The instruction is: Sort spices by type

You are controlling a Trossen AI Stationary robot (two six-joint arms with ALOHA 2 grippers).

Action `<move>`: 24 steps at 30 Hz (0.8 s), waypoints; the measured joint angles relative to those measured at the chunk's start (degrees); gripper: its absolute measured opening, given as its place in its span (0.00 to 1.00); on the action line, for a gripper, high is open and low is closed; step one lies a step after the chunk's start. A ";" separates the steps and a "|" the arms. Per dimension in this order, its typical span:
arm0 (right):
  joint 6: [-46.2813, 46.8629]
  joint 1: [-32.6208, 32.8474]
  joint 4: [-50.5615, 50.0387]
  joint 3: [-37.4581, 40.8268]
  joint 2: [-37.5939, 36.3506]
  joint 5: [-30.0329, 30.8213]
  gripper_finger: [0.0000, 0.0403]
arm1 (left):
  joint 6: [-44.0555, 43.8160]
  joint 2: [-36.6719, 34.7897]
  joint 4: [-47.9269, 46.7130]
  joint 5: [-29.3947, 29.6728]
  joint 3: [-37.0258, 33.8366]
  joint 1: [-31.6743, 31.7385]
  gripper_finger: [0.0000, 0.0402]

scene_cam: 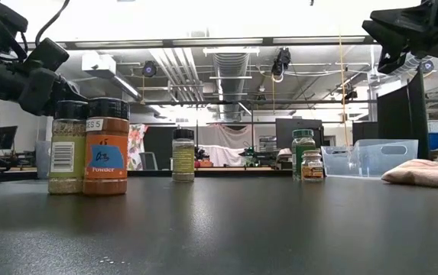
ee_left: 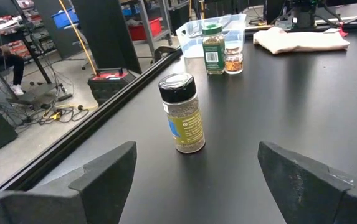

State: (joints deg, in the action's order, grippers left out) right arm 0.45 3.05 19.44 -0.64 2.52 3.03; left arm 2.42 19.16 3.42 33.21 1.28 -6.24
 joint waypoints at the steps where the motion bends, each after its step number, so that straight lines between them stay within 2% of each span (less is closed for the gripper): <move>1: 0.00 -0.02 0.00 0.00 0.00 0.00 0.24 | -0.02 0.00 -0.04 0.00 0.00 0.02 0.80; 18: 0.00 0.00 0.02 0.00 0.00 0.01 0.15 | 0.00 0.00 -0.02 0.00 0.00 0.01 0.80; 24: 0.00 -0.01 0.02 0.00 -0.01 0.01 0.15 | -0.01 0.00 -0.02 0.00 0.00 0.02 0.80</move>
State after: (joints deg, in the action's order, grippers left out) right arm 0.45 3.04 19.46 -0.64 2.52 3.04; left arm 2.41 19.16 3.40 33.21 1.28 -6.22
